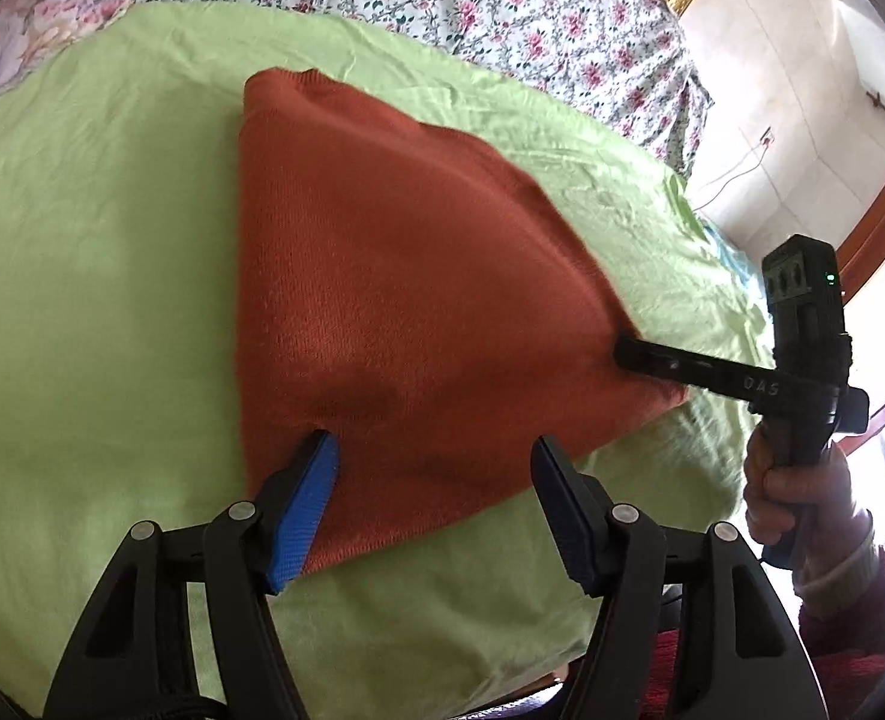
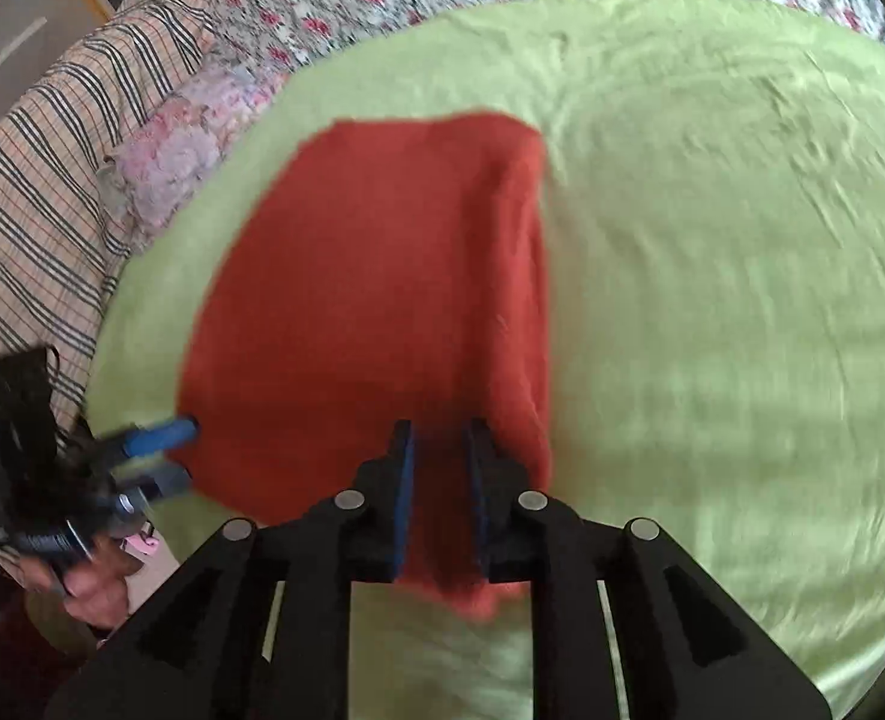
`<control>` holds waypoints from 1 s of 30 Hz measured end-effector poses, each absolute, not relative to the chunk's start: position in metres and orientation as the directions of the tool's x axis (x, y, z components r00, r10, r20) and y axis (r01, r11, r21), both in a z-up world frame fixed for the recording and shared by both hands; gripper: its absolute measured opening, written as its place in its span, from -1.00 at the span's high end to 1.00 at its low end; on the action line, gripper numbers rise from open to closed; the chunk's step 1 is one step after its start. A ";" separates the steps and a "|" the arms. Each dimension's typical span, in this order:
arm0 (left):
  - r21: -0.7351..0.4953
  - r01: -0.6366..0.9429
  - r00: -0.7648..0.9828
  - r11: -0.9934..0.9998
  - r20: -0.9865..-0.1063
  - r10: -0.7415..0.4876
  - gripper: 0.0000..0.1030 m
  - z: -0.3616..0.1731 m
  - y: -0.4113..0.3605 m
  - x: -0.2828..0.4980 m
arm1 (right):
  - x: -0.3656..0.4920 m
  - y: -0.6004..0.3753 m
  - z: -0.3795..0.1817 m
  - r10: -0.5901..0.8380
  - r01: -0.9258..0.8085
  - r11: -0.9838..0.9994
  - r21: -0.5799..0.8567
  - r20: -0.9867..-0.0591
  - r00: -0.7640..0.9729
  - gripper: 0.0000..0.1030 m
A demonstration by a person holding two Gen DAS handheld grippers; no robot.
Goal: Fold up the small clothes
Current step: 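Open the right tool and lift both tools away from the sweater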
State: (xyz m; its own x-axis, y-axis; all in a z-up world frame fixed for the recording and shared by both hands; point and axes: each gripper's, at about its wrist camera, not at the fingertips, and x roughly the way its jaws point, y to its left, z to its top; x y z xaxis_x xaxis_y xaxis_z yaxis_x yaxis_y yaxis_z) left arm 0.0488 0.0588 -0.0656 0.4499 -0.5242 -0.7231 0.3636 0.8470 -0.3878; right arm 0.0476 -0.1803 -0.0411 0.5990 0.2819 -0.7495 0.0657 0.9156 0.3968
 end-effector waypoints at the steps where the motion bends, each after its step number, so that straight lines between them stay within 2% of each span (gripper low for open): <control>1: -0.378 0.366 0.456 0.850 -0.724 -0.518 -0.29 -0.066 0.058 0.047 | 0.044 -0.184 -0.045 0.291 0.066 0.908 0.414 -0.736 0.612 0.81; 3: -0.363 0.369 0.460 0.855 -0.728 -0.508 -0.29 -0.066 0.058 0.045 | 0.043 -0.189 -0.047 0.286 0.087 0.899 0.430 -0.725 0.627 1.00; 4: -0.358 0.370 0.462 0.857 -0.730 -0.504 -0.29 -0.066 0.058 0.043 | 0.043 -0.191 -0.048 0.281 0.101 0.894 0.436 -0.723 0.632 1.00; 12: -0.323 0.364 0.484 0.874 -0.736 -0.474 -0.31 -0.067 0.057 0.029 | 0.034 -0.183 -0.045 0.229 0.112 0.911 0.398 -0.712 0.664 1.00; 20: -0.304 0.304 0.509 0.903 -0.750 -0.424 -0.31 -0.066 0.060 0.019 | 0.013 -0.158 -0.036 0.131 0.095 0.962 0.256 -0.737 0.663 0.93; 30: -0.259 0.224 0.555 0.940 -0.759 -0.341 -0.31 -0.055 0.067 -0.018 | -0.021 -0.145 -0.024 0.116 0.123 0.958 0.260 -0.740 0.663 0.88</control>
State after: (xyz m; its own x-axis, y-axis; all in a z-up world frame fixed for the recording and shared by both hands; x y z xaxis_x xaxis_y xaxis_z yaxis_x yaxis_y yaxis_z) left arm -0.0176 0.0672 -0.0551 0.5547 -0.3412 -0.7589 0.2239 0.9396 -0.2588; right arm -0.0215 -0.1446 -0.0236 0.6630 0.1157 -0.7396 0.1234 0.9576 0.2604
